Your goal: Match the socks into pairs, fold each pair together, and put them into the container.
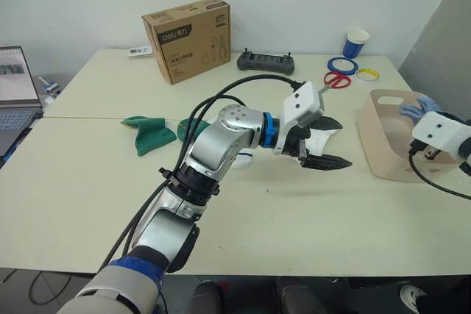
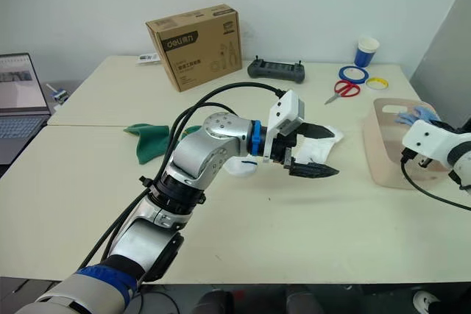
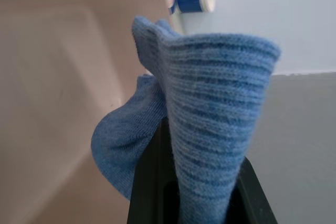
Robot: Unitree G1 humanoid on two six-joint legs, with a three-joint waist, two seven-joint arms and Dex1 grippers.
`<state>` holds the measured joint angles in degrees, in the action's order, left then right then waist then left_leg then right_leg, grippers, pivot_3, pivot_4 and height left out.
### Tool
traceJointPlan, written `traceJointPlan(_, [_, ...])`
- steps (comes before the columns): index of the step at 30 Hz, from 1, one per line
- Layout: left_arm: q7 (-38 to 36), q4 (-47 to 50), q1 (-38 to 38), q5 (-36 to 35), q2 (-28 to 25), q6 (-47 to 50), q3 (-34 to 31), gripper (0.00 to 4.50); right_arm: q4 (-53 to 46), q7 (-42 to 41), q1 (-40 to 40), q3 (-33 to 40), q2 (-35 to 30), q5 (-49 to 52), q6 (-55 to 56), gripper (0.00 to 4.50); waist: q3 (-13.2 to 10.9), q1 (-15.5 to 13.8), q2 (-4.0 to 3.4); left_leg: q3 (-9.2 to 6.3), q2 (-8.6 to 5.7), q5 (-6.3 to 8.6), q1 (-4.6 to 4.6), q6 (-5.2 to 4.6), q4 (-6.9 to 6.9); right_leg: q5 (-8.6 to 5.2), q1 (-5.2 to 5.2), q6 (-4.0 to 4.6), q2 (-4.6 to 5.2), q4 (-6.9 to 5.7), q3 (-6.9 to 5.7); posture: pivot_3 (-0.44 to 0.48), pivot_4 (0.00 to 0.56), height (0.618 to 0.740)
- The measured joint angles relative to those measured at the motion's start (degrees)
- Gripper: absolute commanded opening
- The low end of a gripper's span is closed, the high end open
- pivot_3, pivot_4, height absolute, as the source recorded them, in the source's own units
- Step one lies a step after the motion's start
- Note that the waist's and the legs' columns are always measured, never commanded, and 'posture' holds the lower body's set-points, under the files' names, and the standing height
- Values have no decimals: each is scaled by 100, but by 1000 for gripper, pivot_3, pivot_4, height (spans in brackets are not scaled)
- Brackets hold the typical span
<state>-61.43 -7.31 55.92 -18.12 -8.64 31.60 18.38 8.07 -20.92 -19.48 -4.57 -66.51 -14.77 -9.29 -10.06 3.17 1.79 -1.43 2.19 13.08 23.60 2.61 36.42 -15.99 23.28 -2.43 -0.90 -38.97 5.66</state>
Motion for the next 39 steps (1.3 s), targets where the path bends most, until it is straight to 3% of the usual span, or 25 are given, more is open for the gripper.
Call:
traceJointPlan(3, [76, 11, -7, 2, 6, 52, -19, 4468, 642, -304, -489, -287, 232, -208, 204, 0, 0, -1, -6, 1, 0, 0, 0, 0, 8, 0, -1, 0, 0, -2, 1, 0, 150, 723])
traceJointPlan(9, [170, 27, -11, 5, 8, 52, -26, 4500, 1465, -1007, -1161, -561, 384, -397, 460, 1972, -1, -9, -16, -1, 0, 0, 6, 0, 29, 2, -3, 0, 0, -6, 0, 0, 150, 723])
traceJointPlan(16, [227, 35, -64, 13, 3, 38, -26, 4500, 1147, -2347, -1442, -458, 246, -16, 118, 4462, -3, -6, -34, -3, 0, 0, 10, 0, 39, 6, -4, 0, 0, -10, -2, 0, 150, 723])
traceJointPlan(23, [225, 29, -71, 40, -10, -80, -24, 4500, -347, -3750, -1005, 410, -438, 951, -808, 4462, -7, -23, -52, -7, 1, 0, 15, 0, 45, 6, -4, -5, 0, -9, -5, 0, 150, 723])
traceJointPlan(31, [207, 33, -73, 52, -189, -96, -27, 4500, -746, -3430, -594, 1073, -500, 926, -1006, 4462, -6, -9, -53, -4, 0, 1, 15, -1, 49, 9, -4, -17, 1, -8, -1, 0, 150, 723])
traceJointPlan(35, [203, 143, -314, 12, -597, -90, -235, 4500, -1408, -3024, -439, 1753, -155, 1069, -1319, 4462, 0, 28, -64, -5, 5, 0, 12, 0, 47, 10, -2, -16, -2, -16, -1, 0, 150, 723])
traceJointPlan(39, [70, 514, -1004, -162, -1449, -69, -769, 4500, -2769, -2496, -285, 2499, 1002, 1731, -1915, 4462, -1, 49, -62, -13, 26, -1, 4, 1, 50, 10, -4, -16, -19, -36, -9, 0, 150, 723])
